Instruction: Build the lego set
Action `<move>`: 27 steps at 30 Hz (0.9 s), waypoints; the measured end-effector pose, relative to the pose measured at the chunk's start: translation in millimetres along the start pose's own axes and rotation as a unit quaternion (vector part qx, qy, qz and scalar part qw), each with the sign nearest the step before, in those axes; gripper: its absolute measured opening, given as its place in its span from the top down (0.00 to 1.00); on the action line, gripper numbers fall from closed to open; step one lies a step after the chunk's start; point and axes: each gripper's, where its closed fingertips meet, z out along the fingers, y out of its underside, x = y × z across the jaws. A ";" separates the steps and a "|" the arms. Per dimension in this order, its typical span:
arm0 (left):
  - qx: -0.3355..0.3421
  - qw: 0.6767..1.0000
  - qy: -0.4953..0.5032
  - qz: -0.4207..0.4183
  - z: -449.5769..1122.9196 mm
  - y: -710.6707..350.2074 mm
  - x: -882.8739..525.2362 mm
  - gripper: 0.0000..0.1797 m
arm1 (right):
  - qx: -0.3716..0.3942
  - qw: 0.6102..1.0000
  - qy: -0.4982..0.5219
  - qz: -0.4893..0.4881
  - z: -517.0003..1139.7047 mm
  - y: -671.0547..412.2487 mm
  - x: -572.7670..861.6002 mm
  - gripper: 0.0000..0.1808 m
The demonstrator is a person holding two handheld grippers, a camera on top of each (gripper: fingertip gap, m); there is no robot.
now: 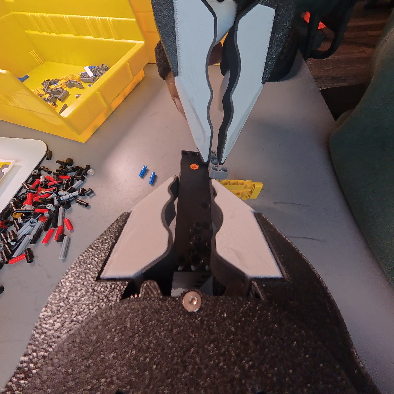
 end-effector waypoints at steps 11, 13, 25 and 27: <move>-0.002 1.000 -0.002 -0.012 0.3 0.2 0.2 0.85 | -0.014 1.000 0.004 0.006 0.3 0.1 -0.4 0.97; -0.002 1.000 -0.003 -0.012 0.3 0.2 0.1 0.85 | -0.015 1.000 0.009 0.009 0.4 -0.1 -0.5 0.97; -0.002 1.000 -0.005 -0.011 0.6 0.0 0.0 0.85 | 0.005 0.999 0.034 0.014 0.1 -1.3 0.4 0.97; -0.002 1.000 -0.004 -0.011 0.6 0.0 0.0 0.85 | 0.007 0.999 0.038 0.008 0.3 -1.6 0.5 0.97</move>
